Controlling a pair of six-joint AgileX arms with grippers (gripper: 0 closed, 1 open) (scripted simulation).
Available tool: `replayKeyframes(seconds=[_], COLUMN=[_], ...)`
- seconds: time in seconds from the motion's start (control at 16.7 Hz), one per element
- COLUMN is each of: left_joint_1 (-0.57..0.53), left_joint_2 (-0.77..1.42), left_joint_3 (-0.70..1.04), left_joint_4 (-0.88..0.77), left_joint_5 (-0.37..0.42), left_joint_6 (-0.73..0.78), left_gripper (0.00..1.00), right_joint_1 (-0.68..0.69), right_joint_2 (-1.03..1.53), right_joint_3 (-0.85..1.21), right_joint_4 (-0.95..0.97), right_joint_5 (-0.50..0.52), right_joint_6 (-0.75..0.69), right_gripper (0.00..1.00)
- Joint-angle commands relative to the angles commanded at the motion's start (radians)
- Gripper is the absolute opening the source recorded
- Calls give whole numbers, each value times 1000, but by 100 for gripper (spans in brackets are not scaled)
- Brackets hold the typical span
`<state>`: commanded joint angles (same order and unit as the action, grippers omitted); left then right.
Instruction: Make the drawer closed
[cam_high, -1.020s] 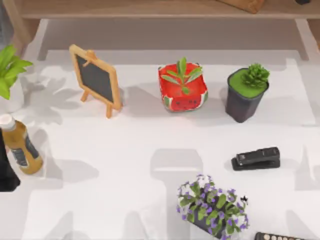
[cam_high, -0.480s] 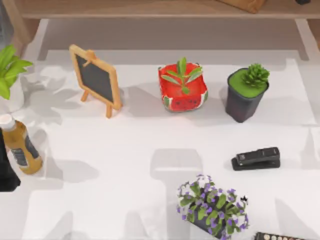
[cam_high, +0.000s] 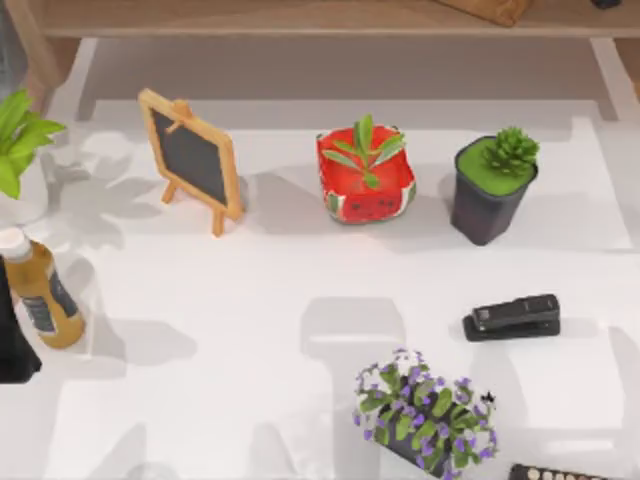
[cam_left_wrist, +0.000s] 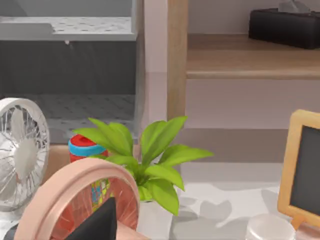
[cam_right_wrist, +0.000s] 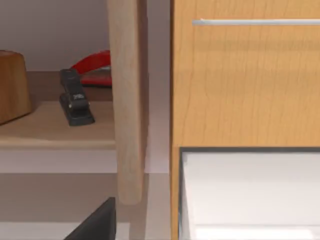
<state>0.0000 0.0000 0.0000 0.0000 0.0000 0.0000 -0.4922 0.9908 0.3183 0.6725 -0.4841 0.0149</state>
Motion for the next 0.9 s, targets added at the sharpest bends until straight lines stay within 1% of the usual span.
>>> replayKeyframes(seconds=[0.24, 0.6, 0.72, 0.9], left_joint_1=[0, 0, 0, 0], left_joint_2=[0, 0, 0, 0], left_joint_3=[0, 0, 0, 0], left_joint_4=[0, 0, 0, 0], left_joint_5=[0, 0, 0, 0], left_joint_6=[0, 0, 0, 0], left_gripper=[100, 100, 100, 100], right_joint_1=[-69, -69, -77, -99], right_joint_2=[130, 134, 150, 215], right_joint_3=[44, 43, 47, 58], right_joint_4=[94, 97, 117, 187], right_joint_5=[-68, -70, -70, -76], right_joint_6=[2, 2, -29, -149], right_gripper=[100, 100, 100, 100])
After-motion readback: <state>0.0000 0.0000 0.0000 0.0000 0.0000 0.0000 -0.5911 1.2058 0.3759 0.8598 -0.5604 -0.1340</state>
